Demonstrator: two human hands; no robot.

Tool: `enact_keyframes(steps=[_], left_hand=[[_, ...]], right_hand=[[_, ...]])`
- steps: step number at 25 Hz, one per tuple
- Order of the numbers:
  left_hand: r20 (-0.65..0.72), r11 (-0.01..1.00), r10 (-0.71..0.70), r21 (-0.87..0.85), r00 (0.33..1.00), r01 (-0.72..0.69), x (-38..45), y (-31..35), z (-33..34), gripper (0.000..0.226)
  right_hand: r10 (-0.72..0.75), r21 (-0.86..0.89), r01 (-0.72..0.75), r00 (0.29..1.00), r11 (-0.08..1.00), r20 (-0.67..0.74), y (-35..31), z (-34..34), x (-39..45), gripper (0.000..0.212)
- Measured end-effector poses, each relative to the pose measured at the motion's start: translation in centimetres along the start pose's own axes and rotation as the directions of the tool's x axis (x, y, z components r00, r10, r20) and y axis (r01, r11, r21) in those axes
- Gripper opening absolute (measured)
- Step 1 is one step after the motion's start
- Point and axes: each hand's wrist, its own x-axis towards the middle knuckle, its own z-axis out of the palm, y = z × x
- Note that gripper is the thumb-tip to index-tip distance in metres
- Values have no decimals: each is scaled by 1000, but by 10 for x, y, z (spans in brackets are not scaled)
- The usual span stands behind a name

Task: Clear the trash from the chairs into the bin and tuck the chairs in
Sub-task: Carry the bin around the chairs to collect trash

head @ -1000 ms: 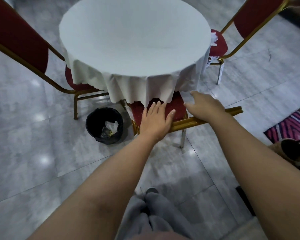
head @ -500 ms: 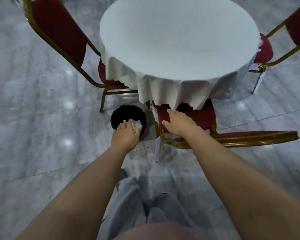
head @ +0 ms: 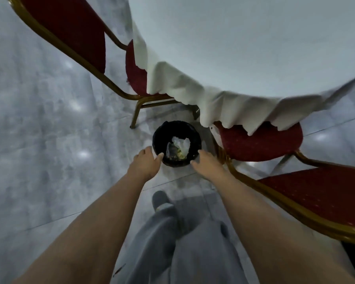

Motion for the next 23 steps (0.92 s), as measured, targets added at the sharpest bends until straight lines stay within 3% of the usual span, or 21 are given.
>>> enact_keyframes(steps=[7,11,19,23], left_hand=[[86,995,-67,-63,994,73,125,-40,8,70],[123,983,-95,-142,988,113,198,-53,49,69],[145,924,-194,-305,970,230,326,-82,131,75],[146,883,-228,-385,963,268,372,-92,158,80]], right_hand=[[213,180,-204,977,962,-30,-9,49,108,51],[267,210,-257,964,943,-19,1,78,186,65],[393,185,-371,914,910,-98,65,132,313,72],[403,246,-363,905,899,-139,87,145,358,83]])
